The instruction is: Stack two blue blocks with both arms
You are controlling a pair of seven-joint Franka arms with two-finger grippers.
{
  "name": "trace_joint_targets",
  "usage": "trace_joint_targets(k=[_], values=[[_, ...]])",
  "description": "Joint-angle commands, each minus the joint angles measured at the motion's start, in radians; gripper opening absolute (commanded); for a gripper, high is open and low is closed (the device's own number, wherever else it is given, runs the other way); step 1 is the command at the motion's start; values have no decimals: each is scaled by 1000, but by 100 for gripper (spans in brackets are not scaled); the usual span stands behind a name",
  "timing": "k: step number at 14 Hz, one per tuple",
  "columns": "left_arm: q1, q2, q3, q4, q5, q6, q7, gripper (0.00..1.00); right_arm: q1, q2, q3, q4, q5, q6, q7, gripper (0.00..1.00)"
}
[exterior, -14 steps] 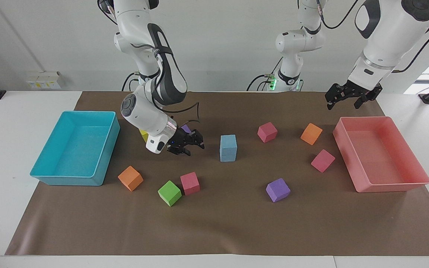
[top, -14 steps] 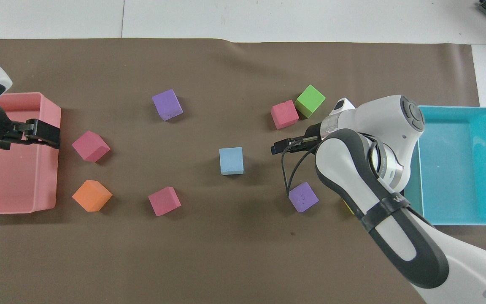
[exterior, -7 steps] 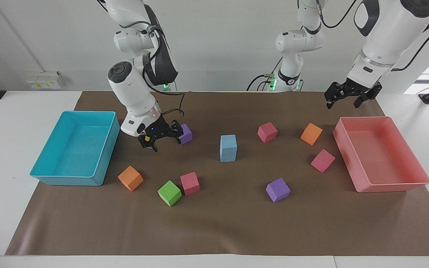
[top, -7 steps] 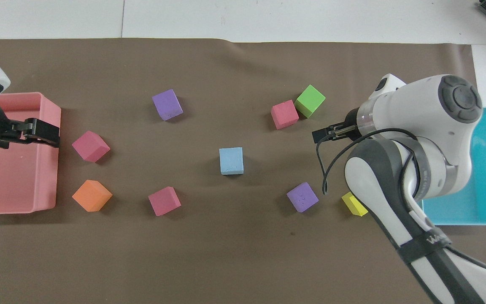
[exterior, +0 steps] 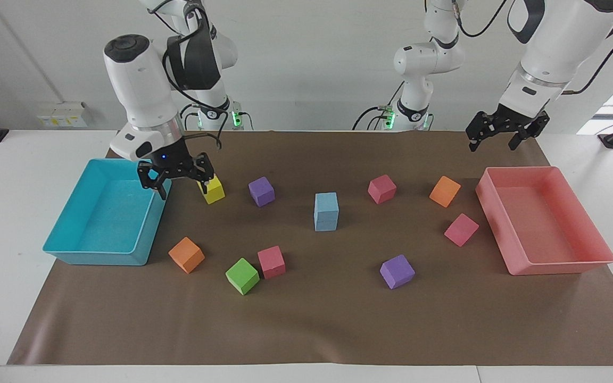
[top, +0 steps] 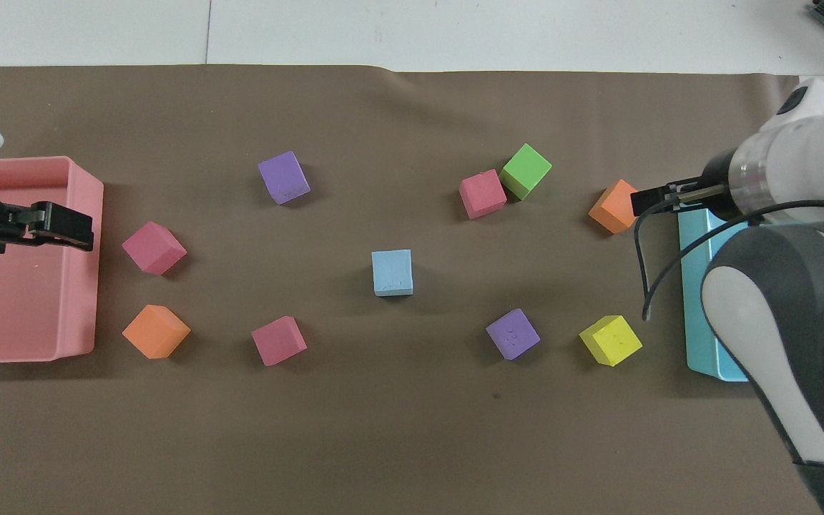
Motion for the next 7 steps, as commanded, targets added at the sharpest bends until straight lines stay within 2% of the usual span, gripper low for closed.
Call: trace_joint_targets(k=[1, 3, 7], values=[[10, -13, -2, -2, -6, -48, 14, 100, -44, -77, 6, -4, -27, -71, 29, 100], [8, -13, -7, -2, -9, -62, 14, 100, -55, -108, 3, 12, -26, -117, 29, 100], [3, -15, -13, -2, -12, -72, 14, 100, -59, -140, -18, 111, -29, -298, 28, 100]])
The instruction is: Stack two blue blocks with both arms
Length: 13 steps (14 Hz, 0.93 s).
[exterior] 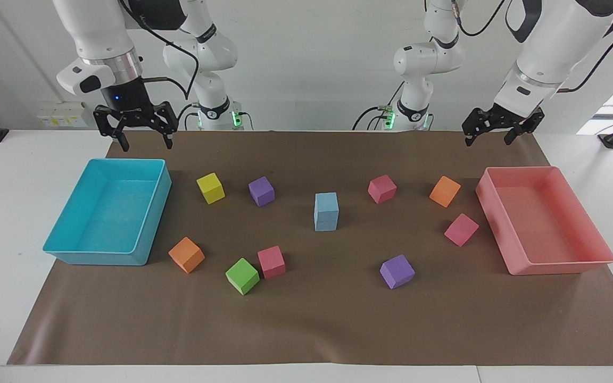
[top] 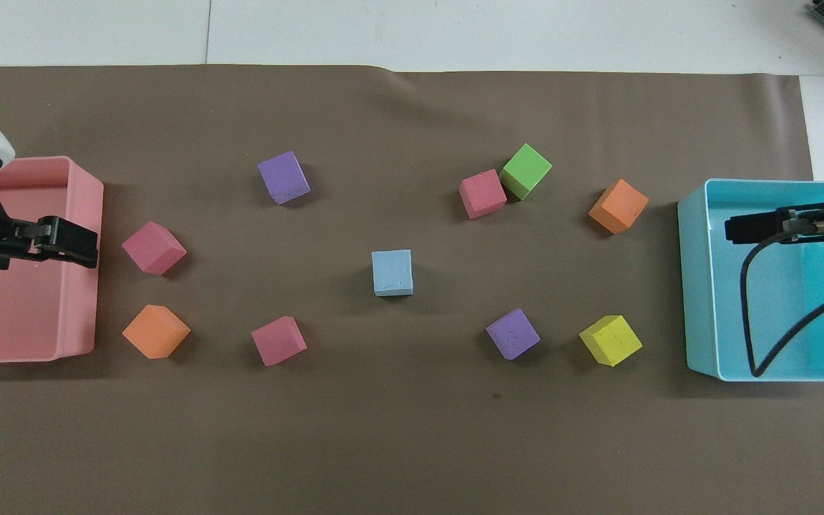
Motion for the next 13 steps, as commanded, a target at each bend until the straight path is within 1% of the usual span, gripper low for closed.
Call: trace_joint_targets(k=[1, 4, 6, 11, 13], values=[[4, -14, -3, -2, -11, -18, 14, 100, -9, -10, 1, 69, -27, -113, 29, 100], [-1, -14, -2, -2, -11, -13, 12, 100, -9, -39, -1, 61, -21, -149, 31, 100], [2, -14, 0, -2, -11, -13, 11, 100, -14, -44, -4, 60, -12, -213, 34, 100], [2, -16, 1, -2, -11, -12, 11, 100, -14, -66, -6, 23, -32, -215, 35, 100], [2, -28, 1, -4, -11, -12, 12, 100, -11, -66, -4, 21, -62, -210, 35, 100]])
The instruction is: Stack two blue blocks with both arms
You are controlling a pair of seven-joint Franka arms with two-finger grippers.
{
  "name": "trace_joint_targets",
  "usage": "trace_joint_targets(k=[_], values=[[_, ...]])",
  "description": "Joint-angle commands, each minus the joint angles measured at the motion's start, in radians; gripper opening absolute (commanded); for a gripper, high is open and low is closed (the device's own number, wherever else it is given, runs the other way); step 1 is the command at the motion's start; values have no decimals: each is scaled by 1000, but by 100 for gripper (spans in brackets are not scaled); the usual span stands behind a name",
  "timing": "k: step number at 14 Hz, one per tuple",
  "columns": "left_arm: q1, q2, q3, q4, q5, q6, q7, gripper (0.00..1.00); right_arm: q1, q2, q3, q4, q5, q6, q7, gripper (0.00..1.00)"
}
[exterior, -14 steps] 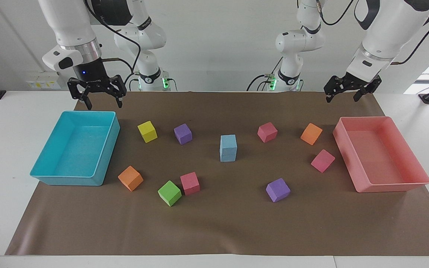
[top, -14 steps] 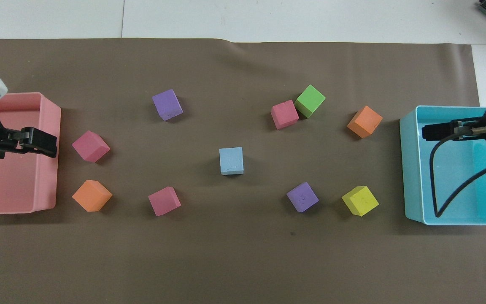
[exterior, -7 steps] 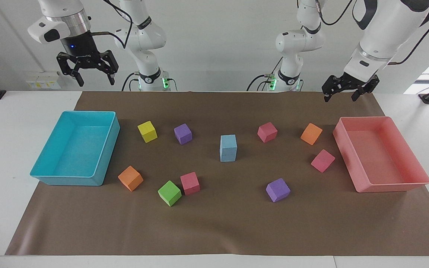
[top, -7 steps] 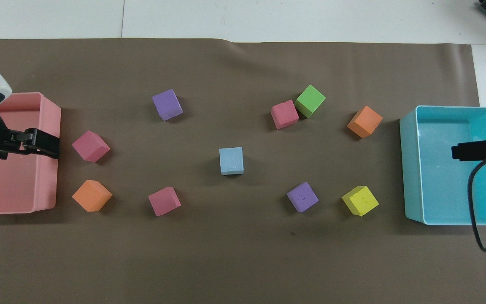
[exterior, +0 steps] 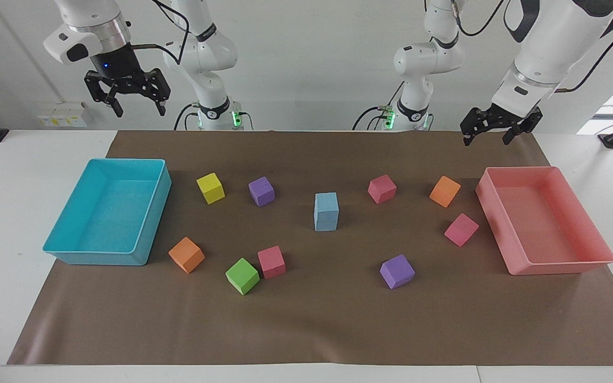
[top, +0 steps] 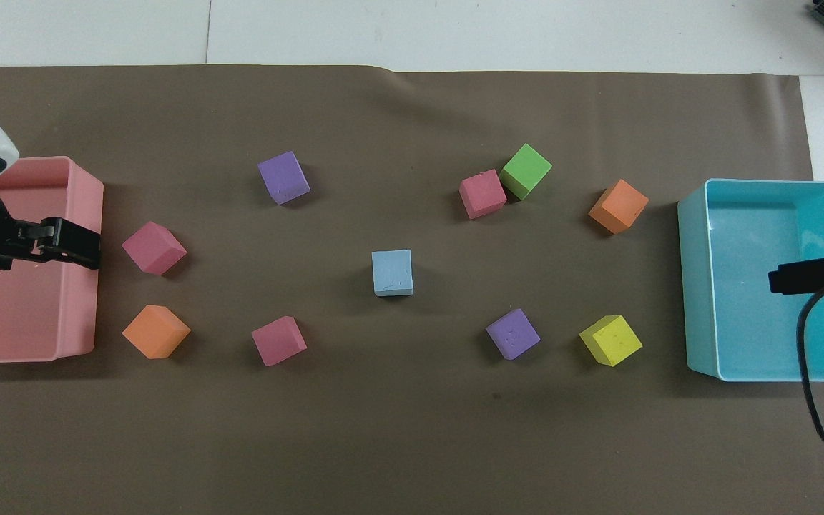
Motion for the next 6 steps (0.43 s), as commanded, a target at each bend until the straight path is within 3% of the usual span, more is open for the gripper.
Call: trace_joint_targets(k=[1, 6], values=[[3, -27, 4, -4, -11, -11, 9, 100, -9, -27, 10, -33, -40, 9, 19, 100], [0, -27, 4, -4, -11, -9, 9, 100, -11, -25, 12, -31, -20, 9, 33, 100]])
